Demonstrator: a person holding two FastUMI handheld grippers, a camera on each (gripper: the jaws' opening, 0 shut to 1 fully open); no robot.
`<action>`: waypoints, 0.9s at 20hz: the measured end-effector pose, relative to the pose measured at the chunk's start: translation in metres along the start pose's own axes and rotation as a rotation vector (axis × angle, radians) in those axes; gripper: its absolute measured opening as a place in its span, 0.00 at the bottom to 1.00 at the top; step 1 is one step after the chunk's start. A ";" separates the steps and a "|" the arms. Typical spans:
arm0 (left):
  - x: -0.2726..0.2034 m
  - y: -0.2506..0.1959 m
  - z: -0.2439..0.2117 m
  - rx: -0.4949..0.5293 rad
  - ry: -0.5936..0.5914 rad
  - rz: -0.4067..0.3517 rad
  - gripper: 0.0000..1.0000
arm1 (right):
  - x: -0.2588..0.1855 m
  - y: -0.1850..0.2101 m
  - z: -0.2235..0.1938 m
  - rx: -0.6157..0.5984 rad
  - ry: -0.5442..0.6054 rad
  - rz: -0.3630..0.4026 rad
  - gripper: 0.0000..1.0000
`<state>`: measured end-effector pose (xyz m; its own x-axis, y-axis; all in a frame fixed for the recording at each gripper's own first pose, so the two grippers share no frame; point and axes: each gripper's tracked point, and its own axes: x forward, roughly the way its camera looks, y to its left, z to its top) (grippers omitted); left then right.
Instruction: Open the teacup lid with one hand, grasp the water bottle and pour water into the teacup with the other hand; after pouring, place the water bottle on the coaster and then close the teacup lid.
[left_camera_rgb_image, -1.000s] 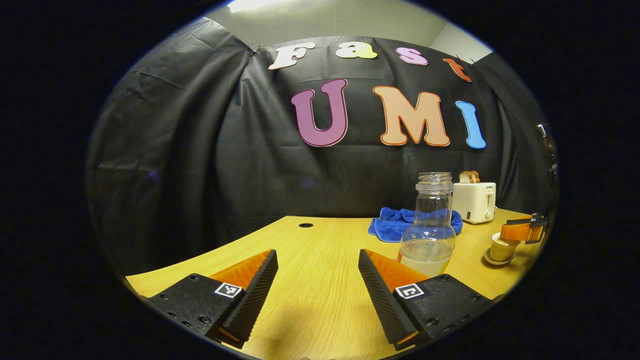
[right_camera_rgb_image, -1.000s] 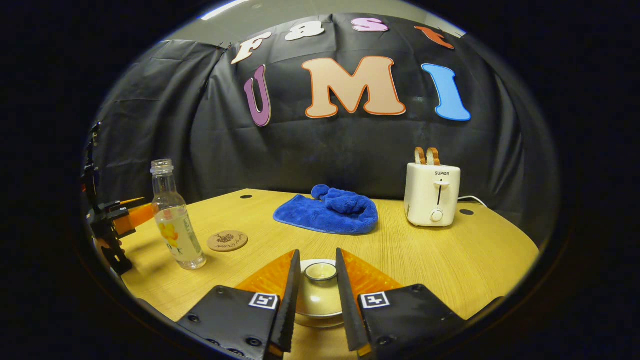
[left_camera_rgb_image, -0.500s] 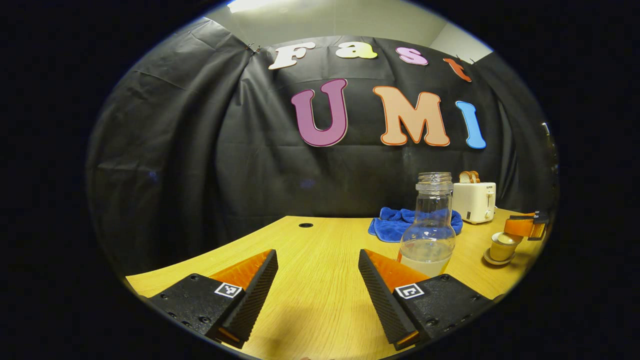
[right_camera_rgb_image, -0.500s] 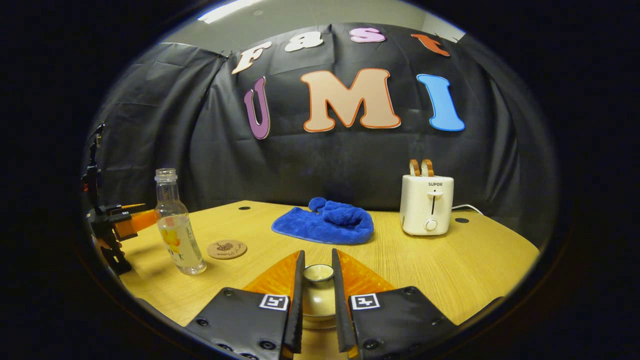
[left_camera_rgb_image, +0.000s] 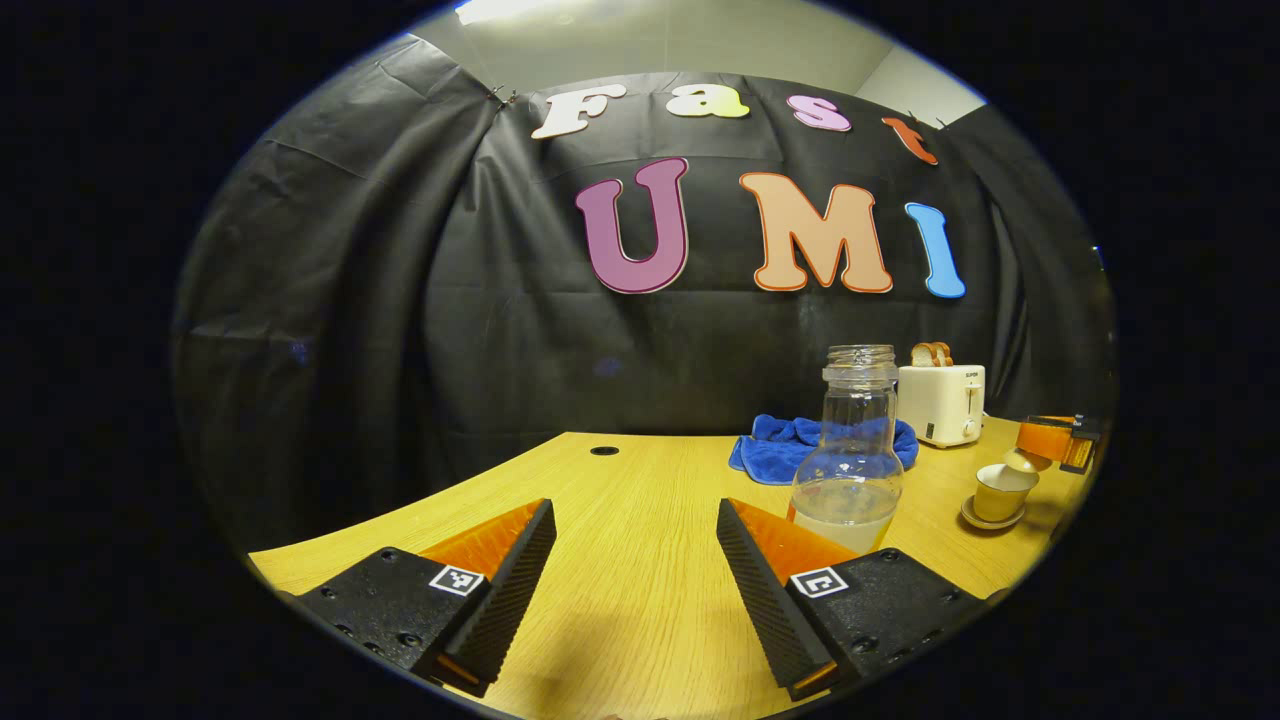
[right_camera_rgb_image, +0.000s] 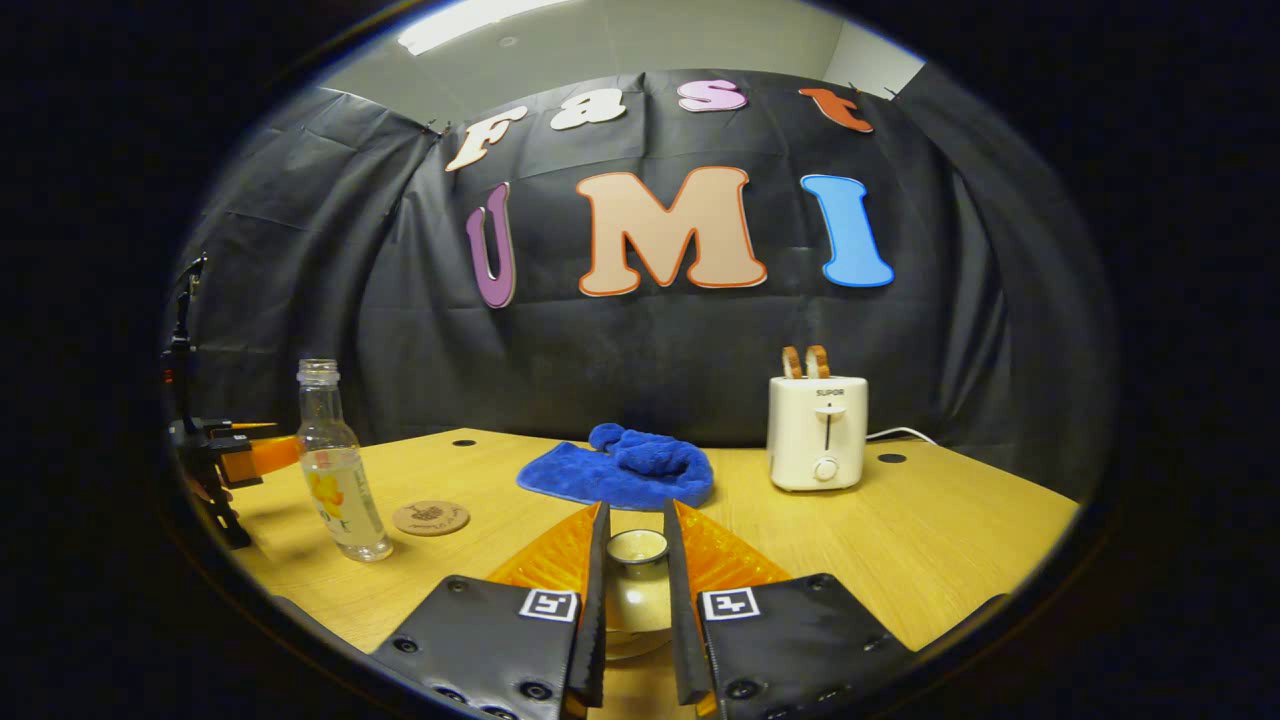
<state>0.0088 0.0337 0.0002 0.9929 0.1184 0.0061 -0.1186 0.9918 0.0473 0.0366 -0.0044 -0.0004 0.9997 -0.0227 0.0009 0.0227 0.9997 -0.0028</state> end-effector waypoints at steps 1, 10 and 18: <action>-0.001 -0.005 -0.001 -0.002 0.000 -0.021 0.95 | -0.001 -0.009 0.000 0.000 0.000 -0.029 0.30; -0.016 -0.062 0.001 -0.009 -0.007 -0.292 0.94 | -0.016 -0.070 0.004 -0.006 -0.005 -0.175 0.31; -0.023 -0.102 0.001 -0.012 -0.002 -0.433 0.94 | -0.018 -0.075 0.004 -0.007 -0.006 -0.178 0.31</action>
<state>-0.0020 -0.0700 -0.0042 0.9509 -0.3092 -0.0097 0.3094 0.9503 0.0342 0.0168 -0.0789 0.0042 0.9798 -0.1998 0.0081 0.1998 0.9798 -0.0089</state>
